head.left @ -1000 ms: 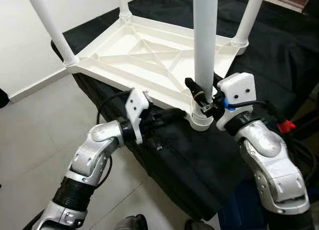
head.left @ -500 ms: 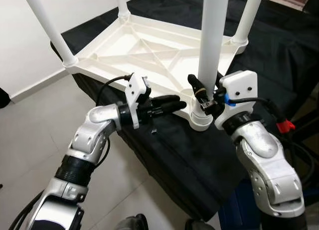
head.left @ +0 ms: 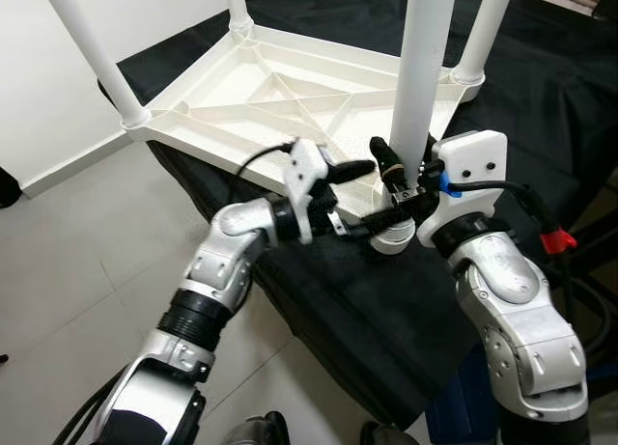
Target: Building children table
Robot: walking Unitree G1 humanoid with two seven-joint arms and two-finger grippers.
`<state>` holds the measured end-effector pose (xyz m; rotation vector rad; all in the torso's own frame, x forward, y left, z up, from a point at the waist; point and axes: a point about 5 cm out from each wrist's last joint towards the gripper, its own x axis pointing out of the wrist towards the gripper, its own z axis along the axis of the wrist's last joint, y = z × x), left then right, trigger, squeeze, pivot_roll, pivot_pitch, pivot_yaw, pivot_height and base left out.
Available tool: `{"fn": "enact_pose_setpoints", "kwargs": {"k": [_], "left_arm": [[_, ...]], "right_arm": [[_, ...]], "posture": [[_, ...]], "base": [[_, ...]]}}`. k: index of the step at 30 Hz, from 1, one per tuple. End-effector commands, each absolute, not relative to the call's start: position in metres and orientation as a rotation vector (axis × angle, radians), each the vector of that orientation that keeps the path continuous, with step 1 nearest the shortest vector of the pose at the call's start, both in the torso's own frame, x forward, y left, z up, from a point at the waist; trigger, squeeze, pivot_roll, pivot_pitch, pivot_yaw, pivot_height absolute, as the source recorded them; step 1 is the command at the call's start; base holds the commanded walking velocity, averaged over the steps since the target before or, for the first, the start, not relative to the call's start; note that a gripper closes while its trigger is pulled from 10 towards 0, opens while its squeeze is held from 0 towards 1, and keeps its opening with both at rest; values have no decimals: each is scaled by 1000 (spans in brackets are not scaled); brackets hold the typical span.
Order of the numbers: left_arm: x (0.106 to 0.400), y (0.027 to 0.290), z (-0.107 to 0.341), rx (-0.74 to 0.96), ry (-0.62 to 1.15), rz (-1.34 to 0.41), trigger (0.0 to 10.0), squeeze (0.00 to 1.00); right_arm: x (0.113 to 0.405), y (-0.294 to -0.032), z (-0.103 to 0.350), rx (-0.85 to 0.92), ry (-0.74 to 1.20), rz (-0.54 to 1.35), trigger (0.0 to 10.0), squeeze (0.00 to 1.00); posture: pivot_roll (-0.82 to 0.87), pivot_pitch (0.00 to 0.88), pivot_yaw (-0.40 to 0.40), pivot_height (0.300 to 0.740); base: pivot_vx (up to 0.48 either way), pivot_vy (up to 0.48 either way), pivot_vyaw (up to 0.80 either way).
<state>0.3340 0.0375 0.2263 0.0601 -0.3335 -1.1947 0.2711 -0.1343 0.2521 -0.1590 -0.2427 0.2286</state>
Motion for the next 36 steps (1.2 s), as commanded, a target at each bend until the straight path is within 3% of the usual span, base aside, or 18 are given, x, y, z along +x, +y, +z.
{"fn": "enact_pose_setpoints", "kwargs": {"k": [1, 5, 6, 7, 9, 10, 32, 33, 35, 36], "left_arm": [[335, 34, 219, 87, -312, -1206, 10000, 1000], [336, 30, 217, 102, -309, -1213, 10000, 1000], [336, 28, 216, 104, -300, -1223, 10000, 369], [336, 28, 215, 113, -293, -1225, 10000, 0], [336, 28, 215, 113, -293, -1225, 10000, 0], [337, 28, 215, 123, -287, -1226, 0, 0], [338, 30, 210, 147, -318, -1214, 0, 0], [337, 29, 210, 126, -312, -1227, 5529, 882], [337, 29, 210, 126, -312, -1227, 5529, 882], [337, 29, 211, 121, -309, -1225, 10000, 1000]], "right_arm": [[279, -147, 204, -154, 47, 157, 10000, 0], [279, -146, 204, -151, 46, 156, 10000, 0], [279, -146, 205, -149, 45, 155, 10000, 0], [279, -146, 205, -147, 43, 153, 10000, 0], [279, -146, 205, -147, 43, 153, 10000, 0], [279, -146, 206, -146, 41, 151, 10000, 0], [279, -152, 214, -129, 16, 129, 10000, 0], [279, -152, 214, -126, 16, 130, 10000, 0], [279, -152, 214, -126, 16, 130, 10000, 0], [279, -151, 214, -124, 15, 132, 10000, 0]], "posture": [[-45, 257, 91, 740], [-47, 257, 94, 740], [-48, 255, 96, 740], [-50, 256, 99, 740], [-50, 256, 99, 740], [-49, 255, 99, 740], [-53, 251, 101, 740], [-52, 252, 102, 740], [-52, 252, 102, 740], [-51, 252, 102, 740]], "base": [[0, 0, 0], [0, 0, 0], [0, 0, 0], [0, 0, 0], [0, 0, 0], [0, 0, 0], [0, 0, 0], [0, 0, 0], [0, 0, 0], [0, 0, 0]]}}
